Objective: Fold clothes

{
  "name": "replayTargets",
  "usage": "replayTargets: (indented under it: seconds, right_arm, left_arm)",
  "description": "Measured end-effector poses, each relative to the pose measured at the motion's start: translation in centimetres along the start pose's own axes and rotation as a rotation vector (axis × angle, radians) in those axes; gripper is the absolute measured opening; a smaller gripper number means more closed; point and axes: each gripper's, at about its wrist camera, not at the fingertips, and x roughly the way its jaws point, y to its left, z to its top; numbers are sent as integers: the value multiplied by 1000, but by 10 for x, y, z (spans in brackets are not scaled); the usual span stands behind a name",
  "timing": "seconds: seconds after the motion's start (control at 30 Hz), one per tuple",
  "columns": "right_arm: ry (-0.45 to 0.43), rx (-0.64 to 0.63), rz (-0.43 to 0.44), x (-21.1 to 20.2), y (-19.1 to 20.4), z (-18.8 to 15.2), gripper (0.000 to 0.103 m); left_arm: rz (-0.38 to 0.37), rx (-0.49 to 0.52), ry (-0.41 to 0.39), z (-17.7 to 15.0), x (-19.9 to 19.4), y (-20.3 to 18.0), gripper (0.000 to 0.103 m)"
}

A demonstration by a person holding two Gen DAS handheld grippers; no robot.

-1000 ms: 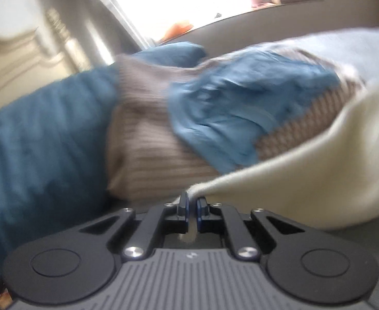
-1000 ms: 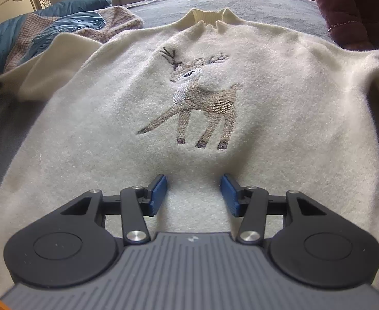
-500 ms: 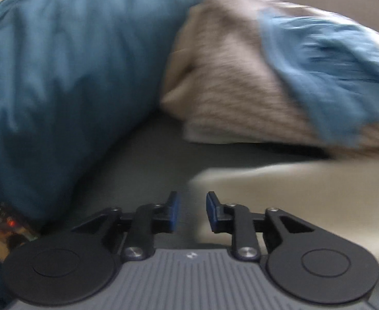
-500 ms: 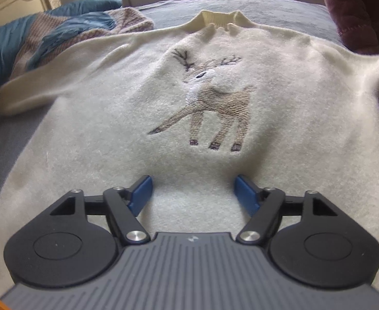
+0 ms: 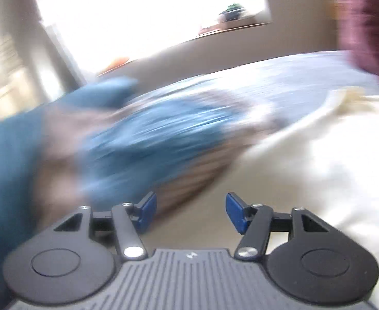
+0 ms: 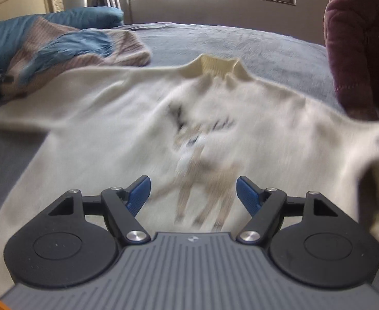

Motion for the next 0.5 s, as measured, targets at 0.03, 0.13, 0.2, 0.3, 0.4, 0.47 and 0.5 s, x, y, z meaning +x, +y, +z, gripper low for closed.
replayTargets:
  seconds: [0.03,0.13,0.2,0.3,0.4,0.47,0.5]
  right_arm:
    - [8,2,2,8,-4,9,68]
    - [39,33,-9,31,-20,34,52]
    - [49,105,-18,38,-37,40,42]
    - [45,215,-53,33,-67,34,37]
    - [28,316,-119,17,-101,18,37]
    - [-16,413,-189,-3,-130,6,37]
    - [-46,476,-229,-16,-145,0,39]
  left_arm:
    - [-62,17,-22,4,3,-19,61]
    - [-211,23,-22,7,21,-68,60]
    - [-258,43,-18,3,30,-94,59]
    - [-294,66,9,-7,40,-122,59]
    - [-299,92,46,-20,47,-137,59]
    - [-292,101,45,-26,53,-137,59]
    - [-293,94,43,-27,53,-137,59]
